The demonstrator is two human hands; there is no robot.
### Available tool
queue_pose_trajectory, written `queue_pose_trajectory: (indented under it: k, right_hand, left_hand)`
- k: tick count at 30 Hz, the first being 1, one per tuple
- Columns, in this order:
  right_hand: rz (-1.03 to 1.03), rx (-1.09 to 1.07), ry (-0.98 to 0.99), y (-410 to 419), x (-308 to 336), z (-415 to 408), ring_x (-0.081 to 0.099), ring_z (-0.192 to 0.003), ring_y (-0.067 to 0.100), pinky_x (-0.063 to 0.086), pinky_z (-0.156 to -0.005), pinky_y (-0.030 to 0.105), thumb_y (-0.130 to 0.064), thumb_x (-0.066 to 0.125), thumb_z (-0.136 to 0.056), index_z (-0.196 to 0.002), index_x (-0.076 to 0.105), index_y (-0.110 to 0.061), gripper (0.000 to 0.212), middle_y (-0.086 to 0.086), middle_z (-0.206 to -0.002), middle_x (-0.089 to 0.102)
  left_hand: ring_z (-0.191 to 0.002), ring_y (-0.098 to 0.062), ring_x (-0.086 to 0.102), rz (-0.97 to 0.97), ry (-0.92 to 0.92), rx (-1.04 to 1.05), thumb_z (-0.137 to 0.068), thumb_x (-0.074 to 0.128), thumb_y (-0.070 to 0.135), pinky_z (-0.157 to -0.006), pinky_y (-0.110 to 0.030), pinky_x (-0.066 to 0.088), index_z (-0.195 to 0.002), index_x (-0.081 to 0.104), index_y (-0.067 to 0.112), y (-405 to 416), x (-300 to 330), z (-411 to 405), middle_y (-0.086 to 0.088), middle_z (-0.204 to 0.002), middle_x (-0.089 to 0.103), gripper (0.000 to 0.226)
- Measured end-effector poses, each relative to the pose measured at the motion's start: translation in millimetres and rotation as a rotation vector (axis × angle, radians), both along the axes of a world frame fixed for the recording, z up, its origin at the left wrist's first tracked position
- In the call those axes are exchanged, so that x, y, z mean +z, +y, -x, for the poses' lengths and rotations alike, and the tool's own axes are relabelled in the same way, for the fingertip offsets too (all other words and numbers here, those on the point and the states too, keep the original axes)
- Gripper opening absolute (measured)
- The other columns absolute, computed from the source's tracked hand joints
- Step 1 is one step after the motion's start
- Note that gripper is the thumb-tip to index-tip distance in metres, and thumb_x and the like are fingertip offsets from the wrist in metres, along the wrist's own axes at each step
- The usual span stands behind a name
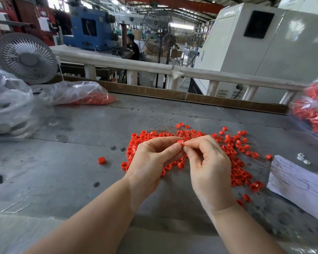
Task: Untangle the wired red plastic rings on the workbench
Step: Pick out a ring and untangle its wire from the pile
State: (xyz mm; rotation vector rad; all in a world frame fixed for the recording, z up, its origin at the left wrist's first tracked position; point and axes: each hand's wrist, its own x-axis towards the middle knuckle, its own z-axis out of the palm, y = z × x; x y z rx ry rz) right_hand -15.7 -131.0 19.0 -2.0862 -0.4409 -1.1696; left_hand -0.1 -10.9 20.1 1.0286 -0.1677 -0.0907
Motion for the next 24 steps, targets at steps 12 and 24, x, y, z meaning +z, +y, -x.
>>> queue_pose_trajectory:
  k: [12,24]
  right_hand:
    - [-0.031,-0.018,0.047,3.1,-0.3,1.2,0.056,-0.07,0.013,0.041,-0.068,0.012,-0.003,0.06,-0.081,-0.076,0.065,0.0,0.007,0.005,-0.074,0.06]
    - [-0.042,0.058,-0.003,-0.8,-1.8,-1.5,0.06,-0.075,0.014,0.047,-0.074,0.017,0.0,0.061,-0.082,-0.078,0.068,0.0,0.007,0.004,-0.078,0.064]
  left_hand:
    - [-0.079,-0.016,0.071,-0.04,-0.042,0.018,-0.061,0.071,0.018,-0.068,-0.018,0.054,-0.078,0.078,0.017,-0.4,-2.2,-0.4,-0.008,-0.083,0.074,0.018]
    - [-0.075,-0.012,0.07,0.004,-0.037,-0.023,-0.061,0.07,0.013,-0.066,-0.017,0.054,-0.076,0.078,0.017,0.4,-0.6,-0.1,-0.005,-0.078,0.074,0.017]
